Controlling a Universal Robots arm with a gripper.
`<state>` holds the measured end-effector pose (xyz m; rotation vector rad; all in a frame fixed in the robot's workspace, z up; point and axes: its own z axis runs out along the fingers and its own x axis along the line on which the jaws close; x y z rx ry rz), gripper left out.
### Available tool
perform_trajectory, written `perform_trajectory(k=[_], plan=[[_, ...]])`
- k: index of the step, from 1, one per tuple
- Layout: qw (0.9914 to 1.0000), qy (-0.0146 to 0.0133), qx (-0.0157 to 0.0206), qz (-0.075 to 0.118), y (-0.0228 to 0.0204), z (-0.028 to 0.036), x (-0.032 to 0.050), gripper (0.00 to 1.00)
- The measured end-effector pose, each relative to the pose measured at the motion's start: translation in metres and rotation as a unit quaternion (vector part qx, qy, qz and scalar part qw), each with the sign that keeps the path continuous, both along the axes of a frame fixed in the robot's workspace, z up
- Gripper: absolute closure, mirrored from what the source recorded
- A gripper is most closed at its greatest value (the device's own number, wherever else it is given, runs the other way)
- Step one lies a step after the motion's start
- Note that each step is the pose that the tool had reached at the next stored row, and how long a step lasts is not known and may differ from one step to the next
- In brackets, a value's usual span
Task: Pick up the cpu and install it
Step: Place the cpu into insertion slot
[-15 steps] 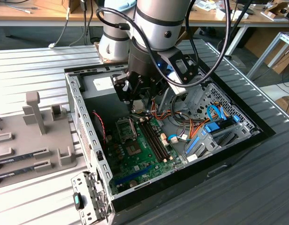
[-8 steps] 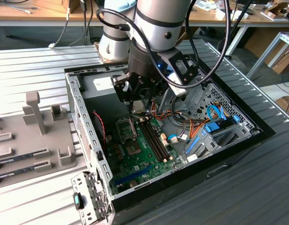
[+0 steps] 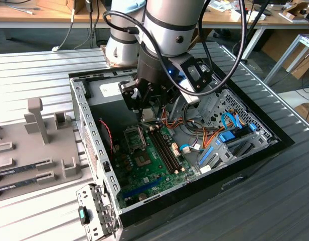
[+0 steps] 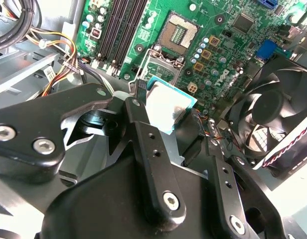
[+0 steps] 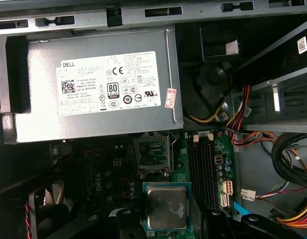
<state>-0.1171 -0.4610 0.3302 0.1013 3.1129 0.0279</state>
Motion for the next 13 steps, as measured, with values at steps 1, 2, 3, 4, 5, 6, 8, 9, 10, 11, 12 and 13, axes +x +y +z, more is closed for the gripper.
perform_trajectory(k=[1,2,3,4,5,6,8,9,10,11,12,13], plan=[[1.0,0.0,0.0,0.0,-0.0001,-0.0001,0.0,0.53],[1.0,0.0,0.0,0.0,-0.0003,-0.0003,0.0,0.53],[1.0,0.0,0.0,0.0,-0.0004,-0.0006,0.0,0.53],[1.0,0.0,0.0,0.0,-0.0005,-0.0007,0.0,0.53],[1.0,0.0,0.0,0.0,-0.0006,-0.001,0.0,0.53],[1.0,0.0,0.0,0.0,-0.0006,-0.0012,0.0,0.53],[1.0,0.0,0.0,0.0,-0.0015,-0.0024,0.0,0.53],[0.99999,0.0,-0.0001,0.003,-0.0022,-0.0033,0.0,0.53],[0.99989,0.0,0.0,0.015,-0.0023,-0.004,0.0,0.53],[0.99987,0.0,0.0,0.016,-0.0023,-0.0045,0.0,0.53],[0.99987,0.0,0.0,0.016,-0.0023,-0.0051,0.0,0.53],[0.99987,0.0,0.0,0.016,-0.0024,-0.0057,0.0,0.53]])
